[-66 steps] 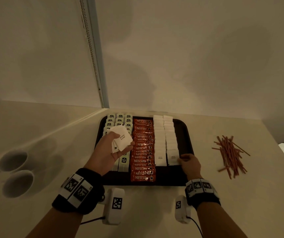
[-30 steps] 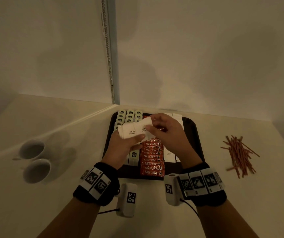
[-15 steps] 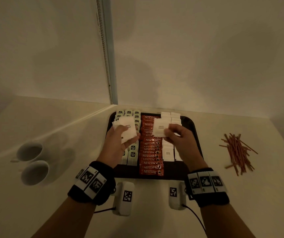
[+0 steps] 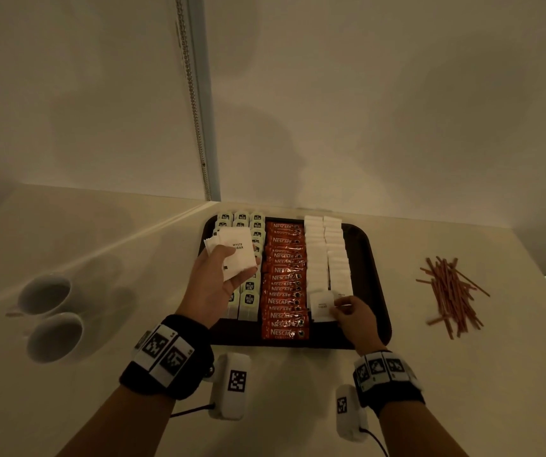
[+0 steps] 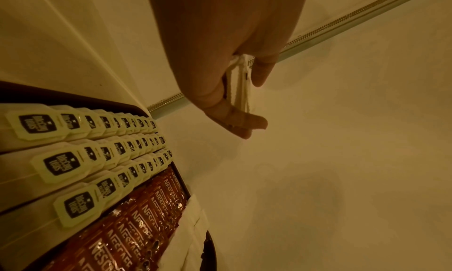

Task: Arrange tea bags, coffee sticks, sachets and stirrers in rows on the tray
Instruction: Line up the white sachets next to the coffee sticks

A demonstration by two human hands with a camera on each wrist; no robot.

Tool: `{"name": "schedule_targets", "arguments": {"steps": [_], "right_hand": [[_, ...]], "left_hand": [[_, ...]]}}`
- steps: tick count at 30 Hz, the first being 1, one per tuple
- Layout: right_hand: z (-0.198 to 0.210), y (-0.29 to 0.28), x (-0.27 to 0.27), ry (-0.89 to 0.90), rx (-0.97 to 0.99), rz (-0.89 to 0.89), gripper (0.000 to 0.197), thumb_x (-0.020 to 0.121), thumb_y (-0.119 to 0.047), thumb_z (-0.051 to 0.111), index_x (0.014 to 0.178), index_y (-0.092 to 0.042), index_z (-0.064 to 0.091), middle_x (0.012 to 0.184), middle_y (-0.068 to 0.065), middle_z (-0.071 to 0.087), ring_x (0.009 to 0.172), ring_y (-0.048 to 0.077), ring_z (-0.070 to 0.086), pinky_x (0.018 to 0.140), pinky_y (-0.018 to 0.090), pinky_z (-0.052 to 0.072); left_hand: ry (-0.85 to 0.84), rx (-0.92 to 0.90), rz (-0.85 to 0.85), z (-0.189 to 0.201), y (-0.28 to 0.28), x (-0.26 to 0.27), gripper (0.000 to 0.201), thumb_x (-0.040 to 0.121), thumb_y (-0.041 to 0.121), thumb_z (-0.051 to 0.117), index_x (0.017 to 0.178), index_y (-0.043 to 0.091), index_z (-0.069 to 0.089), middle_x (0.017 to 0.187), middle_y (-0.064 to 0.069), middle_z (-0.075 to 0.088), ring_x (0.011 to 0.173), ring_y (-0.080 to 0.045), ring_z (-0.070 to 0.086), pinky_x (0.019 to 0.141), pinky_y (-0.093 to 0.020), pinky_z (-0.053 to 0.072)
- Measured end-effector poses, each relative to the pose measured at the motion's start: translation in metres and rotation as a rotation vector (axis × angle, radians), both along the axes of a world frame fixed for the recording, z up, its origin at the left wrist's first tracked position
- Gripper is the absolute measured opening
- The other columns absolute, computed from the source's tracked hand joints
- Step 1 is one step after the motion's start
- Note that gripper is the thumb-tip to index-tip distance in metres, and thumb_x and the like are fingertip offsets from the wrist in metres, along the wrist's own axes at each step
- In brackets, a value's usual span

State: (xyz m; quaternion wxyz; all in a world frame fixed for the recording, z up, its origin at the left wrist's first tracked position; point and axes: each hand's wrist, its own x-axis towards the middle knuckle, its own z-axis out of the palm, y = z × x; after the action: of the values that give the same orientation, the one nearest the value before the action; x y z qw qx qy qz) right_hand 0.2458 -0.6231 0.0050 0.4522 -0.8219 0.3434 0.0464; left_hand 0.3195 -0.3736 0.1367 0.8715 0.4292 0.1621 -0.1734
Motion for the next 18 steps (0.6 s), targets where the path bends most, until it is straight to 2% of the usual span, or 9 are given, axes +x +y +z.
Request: {"name": "schedule_targets", "arguments": {"steps": [3, 6, 10, 13, 16, 18], "right_hand": [[0.0, 0.006, 0.004, -0.01, -0.042, 0.009, 0.013, 0.086, -0.014, 0.065, 0.098, -0.012, 0.058, 0.102, 0.005, 0.062, 0.096, 0.018, 0.058, 0.089, 0.033, 0.051], [0.0, 0.012, 0.005, -0.013, -0.13, 0.017, 0.017, 0.088, -0.013, 0.064, 0.102, -0.005, 0.058, 0.096, 0.002, 0.057, 0.09, 0.014, 0.054, 0.079, 0.024, 0.046], [-0.002, 0.017, 0.006, -0.008, -0.198, 0.041, 0.014, 0.087, -0.012, 0.063, 0.098, -0.006, 0.057, 0.092, 0.005, 0.061, 0.086, 0.017, 0.059, 0.068, 0.018, 0.042], [0.011, 0.023, 0.011, -0.102, -0.248, 0.069, 0.017, 0.086, -0.018, 0.066, 0.097, -0.009, 0.057, 0.088, 0.003, 0.062, 0.075, 0.01, 0.056, 0.065, 0.015, 0.043], [0.055, 0.043, 0.025, -0.332, -0.068, 0.148, 0.012, 0.088, -0.025, 0.063, 0.094, -0.015, 0.059, 0.083, -0.007, 0.06, 0.074, 0.002, 0.057, 0.065, 0.012, 0.042], [0.089, 0.062, 0.036, -0.435, 0.129, 0.271, 0.013, 0.089, -0.031, 0.06, 0.094, -0.019, 0.061, 0.088, -0.007, 0.065, 0.082, 0.006, 0.062, 0.073, 0.02, 0.049]], "left_hand": [[0.007, 0.018, 0.003, -0.002, 0.0, 0.001, 0.039, 0.093, 0.004, 0.045, 0.132, 0.006, 0.048, 0.124, -0.024, 0.059, 0.089, -0.034, 0.068, 0.055, -0.025, 0.057], [0.009, 0.032, 0.009, -0.003, 0.001, 0.001, 0.037, 0.094, 0.004, 0.047, 0.131, 0.006, 0.048, 0.123, -0.023, 0.059, 0.09, -0.034, 0.068, 0.056, -0.026, 0.057], [0.012, 0.07, 0.038, -0.001, 0.0, 0.001, 0.02, 0.093, 0.002, 0.049, 0.112, 0.009, 0.055, 0.108, -0.013, 0.061, 0.089, -0.028, 0.063, 0.053, -0.024, 0.057], [-0.015, 0.101, 0.027, 0.0, 0.0, 0.0, 0.015, 0.093, 0.002, 0.052, 0.1, 0.013, 0.058, 0.1, -0.008, 0.062, 0.087, -0.023, 0.062, 0.051, -0.021, 0.055], [-0.058, 0.119, 0.016, 0.0, -0.002, 0.0, 0.017, 0.091, 0.001, 0.055, 0.1, 0.015, 0.059, 0.099, -0.006, 0.064, 0.087, -0.02, 0.063, 0.05, -0.019, 0.053], [-0.098, 0.13, 0.004, 0.001, -0.005, -0.001, 0.02, 0.089, 0.0, 0.058, 0.1, 0.016, 0.06, 0.099, -0.004, 0.066, 0.085, -0.017, 0.065, 0.051, -0.018, 0.052]]}}
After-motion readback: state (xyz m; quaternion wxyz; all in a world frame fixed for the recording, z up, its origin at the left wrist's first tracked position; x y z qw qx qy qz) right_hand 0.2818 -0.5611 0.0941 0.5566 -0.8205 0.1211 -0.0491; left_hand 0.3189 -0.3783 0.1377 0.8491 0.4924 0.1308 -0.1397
